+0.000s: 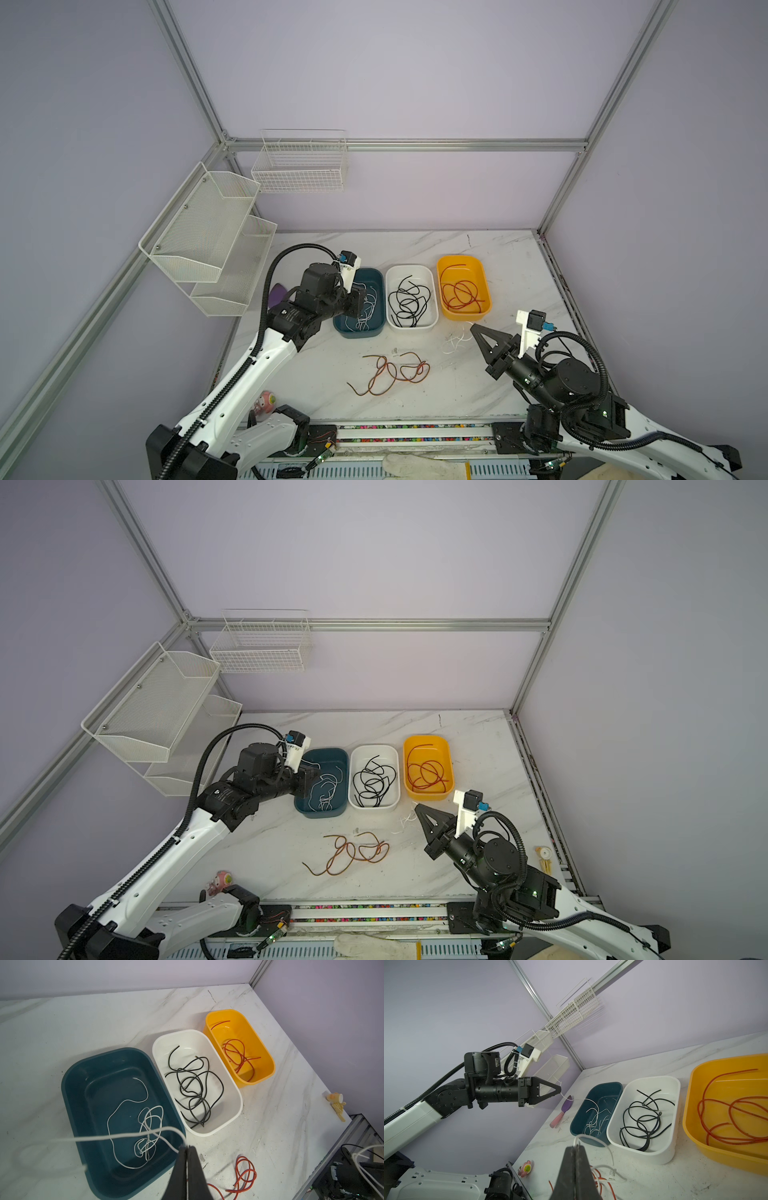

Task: Untangle the cables
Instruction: 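Lower the held white wire with the left gripper over the teal bin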

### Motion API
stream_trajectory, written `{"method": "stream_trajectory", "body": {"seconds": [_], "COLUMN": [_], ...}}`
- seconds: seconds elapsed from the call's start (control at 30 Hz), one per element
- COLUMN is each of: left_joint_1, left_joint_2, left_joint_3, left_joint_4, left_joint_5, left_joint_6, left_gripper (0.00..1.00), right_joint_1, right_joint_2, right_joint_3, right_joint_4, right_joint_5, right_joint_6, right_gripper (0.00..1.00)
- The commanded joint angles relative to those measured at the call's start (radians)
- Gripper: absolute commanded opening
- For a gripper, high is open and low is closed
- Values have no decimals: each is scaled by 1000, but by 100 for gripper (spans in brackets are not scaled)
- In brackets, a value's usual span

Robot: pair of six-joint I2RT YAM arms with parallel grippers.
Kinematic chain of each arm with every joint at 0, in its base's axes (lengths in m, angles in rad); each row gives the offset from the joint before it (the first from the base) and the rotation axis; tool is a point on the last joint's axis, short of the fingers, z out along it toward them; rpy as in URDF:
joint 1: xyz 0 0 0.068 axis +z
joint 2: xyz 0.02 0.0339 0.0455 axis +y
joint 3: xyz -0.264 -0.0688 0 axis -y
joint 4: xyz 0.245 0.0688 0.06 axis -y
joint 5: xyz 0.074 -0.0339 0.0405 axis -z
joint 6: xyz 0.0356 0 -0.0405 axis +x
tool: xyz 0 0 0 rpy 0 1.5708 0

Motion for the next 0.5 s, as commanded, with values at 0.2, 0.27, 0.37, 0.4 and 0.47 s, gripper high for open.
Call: {"method": "stream_trajectory", "body": {"seconds": [0.2, 0.27, 0.37, 0.4, 0.47], "left_joint_1": [62, 80, 94, 97, 103], "left_joint_2": [96, 127, 179, 195, 225], "left_joint_3": [-66, -59, -48, -42, -27], "left_joint_4": [97, 88, 85, 77, 59], "left_joint_5": [-67, -49, 25, 45, 67], "left_joint_6": [-32, -49, -49, -52, -53], "left_gripper": [0, 1, 9, 13, 17], "right_joint_1": [-3, -3, -3, -3, -3], "right_joint_2": [-11, -11, -8, -7, -7], "right_joint_3": [18, 16, 10, 10, 12], "right_joint_4": [19, 22, 25, 25, 23], "right_joint_5": [-47, -53, -64, -67, -72], "right_joint_6": [-38, -42, -44, -43, -42], "right_gripper": [0, 0, 0, 0, 0]}}
